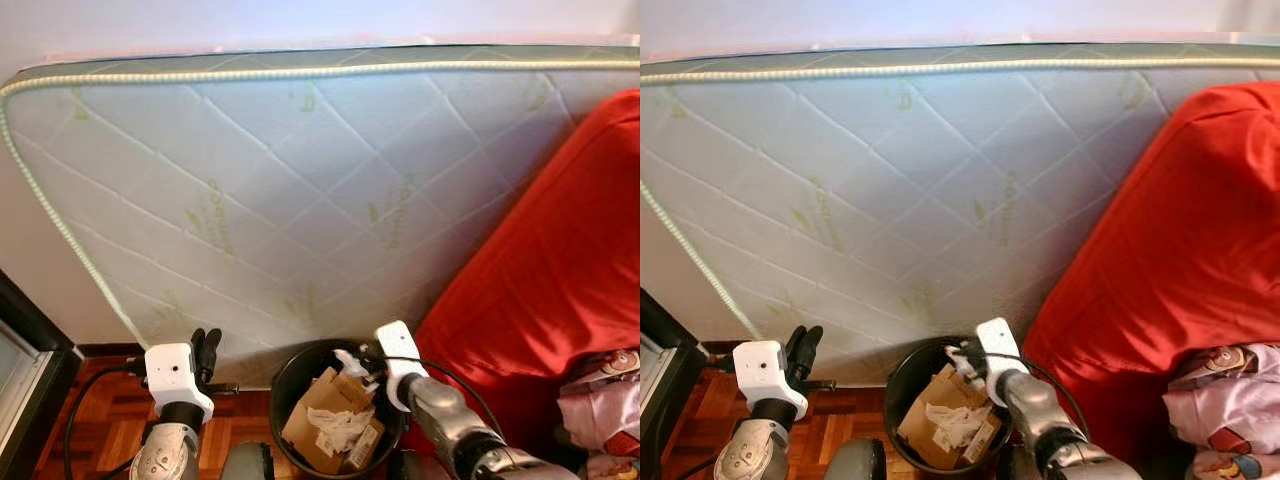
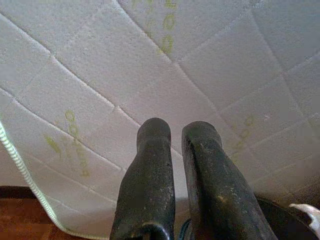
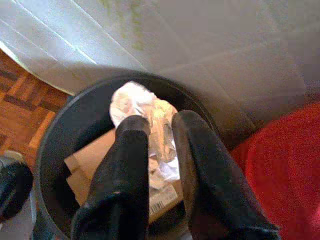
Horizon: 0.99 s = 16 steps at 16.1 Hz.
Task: Clean up the room
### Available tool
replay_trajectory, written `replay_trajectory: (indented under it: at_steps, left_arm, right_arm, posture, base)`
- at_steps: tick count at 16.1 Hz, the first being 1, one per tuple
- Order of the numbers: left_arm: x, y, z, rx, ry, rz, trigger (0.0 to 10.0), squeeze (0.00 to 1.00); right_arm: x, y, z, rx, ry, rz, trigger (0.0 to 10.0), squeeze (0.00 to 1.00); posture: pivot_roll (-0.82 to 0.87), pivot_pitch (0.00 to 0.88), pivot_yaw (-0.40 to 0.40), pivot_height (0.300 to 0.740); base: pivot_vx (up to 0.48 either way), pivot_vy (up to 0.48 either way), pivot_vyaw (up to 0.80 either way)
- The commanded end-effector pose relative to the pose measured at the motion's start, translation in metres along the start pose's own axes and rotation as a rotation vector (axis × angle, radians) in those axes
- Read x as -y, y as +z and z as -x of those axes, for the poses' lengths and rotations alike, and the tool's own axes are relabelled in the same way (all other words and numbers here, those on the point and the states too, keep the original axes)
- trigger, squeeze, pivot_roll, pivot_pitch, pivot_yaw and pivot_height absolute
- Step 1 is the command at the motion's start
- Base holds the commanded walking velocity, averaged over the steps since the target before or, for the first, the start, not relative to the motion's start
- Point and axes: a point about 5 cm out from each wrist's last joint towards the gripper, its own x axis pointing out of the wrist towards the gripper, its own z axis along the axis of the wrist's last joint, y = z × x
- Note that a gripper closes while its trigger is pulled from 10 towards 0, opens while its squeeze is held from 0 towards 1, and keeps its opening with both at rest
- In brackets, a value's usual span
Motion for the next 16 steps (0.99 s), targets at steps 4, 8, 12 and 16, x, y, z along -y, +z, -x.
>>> replay_trajectory:
  at_steps: [4,8,12,16]
  left_arm:
    - [0.0,0.001,0.0,-0.012,-0.006,0.001,10.0,0.0]
    - [0.0,0.001,0.0,-0.014,-0.006,-0.002,10.0,0.0]
    - [0.0,0.001,0.0,-0.016,-0.005,-0.003,10.0,0.0]
    - [0.0,0.0,0.0,-0.018,-0.003,-0.002,10.0,0.0]
  right_arm:
    - [-0.004,-0.001,-0.001,0.002,0.022,-0.01,10.0,1.0]
    - [-0.012,-0.001,-0.002,-0.001,0.084,-0.015,10.0,1.0]
    - [-0.018,-0.002,-0.002,-0.004,0.129,-0.008,10.0,1.0]
    - [-0.022,0.001,-0.003,0.017,0.153,0.063,10.0,1.0]
  posture:
    - [0.21,0.045,-0.009,0.614]
    - [0.21,0.044,-0.009,0.614]
    - [0.21,0.046,-0.012,0.614]
    - [0.21,0.046,-0.013,0.614]
  base:
    - [0.0,0.0,0.0]
    - [0.0,0.0,0.0]
    - [0.0,0.0,0.0]
    - [0.0,0.0,0.0]
